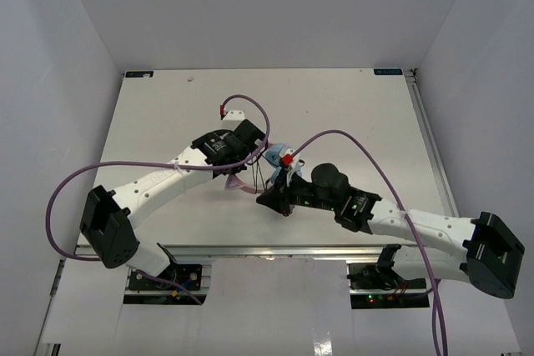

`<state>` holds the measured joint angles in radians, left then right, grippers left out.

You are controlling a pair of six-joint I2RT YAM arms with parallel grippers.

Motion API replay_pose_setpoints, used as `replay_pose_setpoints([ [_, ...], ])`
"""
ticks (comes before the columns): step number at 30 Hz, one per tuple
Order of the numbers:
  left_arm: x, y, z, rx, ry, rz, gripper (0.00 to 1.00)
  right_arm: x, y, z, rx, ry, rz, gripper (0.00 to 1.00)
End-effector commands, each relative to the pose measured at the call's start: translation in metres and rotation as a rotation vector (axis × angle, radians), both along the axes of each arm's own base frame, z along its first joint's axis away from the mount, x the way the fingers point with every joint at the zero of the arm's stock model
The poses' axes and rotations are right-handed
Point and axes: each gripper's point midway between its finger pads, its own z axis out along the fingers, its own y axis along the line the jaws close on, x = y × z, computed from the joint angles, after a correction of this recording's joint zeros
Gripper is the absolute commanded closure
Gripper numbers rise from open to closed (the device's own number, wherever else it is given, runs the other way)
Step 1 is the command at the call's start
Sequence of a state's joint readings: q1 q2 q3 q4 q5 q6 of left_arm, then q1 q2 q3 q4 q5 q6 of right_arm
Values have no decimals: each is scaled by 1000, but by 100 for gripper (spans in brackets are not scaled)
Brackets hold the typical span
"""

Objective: Wrap the headphones

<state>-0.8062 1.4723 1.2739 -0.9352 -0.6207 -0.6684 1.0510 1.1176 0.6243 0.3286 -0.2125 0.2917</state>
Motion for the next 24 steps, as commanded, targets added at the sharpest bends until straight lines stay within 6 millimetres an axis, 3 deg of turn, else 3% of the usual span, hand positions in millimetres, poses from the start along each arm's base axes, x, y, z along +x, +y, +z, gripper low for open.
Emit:
replay_pose_setpoints([
  [1, 21, 14, 42, -102, -190, 139, 100, -28, 14, 18, 75, -49, 105, 92],
  [8, 20, 16, 51, -147, -215, 167, 100, -33, 14, -1, 35, -58, 75, 92],
  [18, 18, 16, 60, -199, -232, 183, 100, -26, 12, -11, -5, -80, 8, 92],
  [24, 17, 21, 71, -222, -264, 210, 100, -33, 16, -15, -14, -80, 36, 90],
])
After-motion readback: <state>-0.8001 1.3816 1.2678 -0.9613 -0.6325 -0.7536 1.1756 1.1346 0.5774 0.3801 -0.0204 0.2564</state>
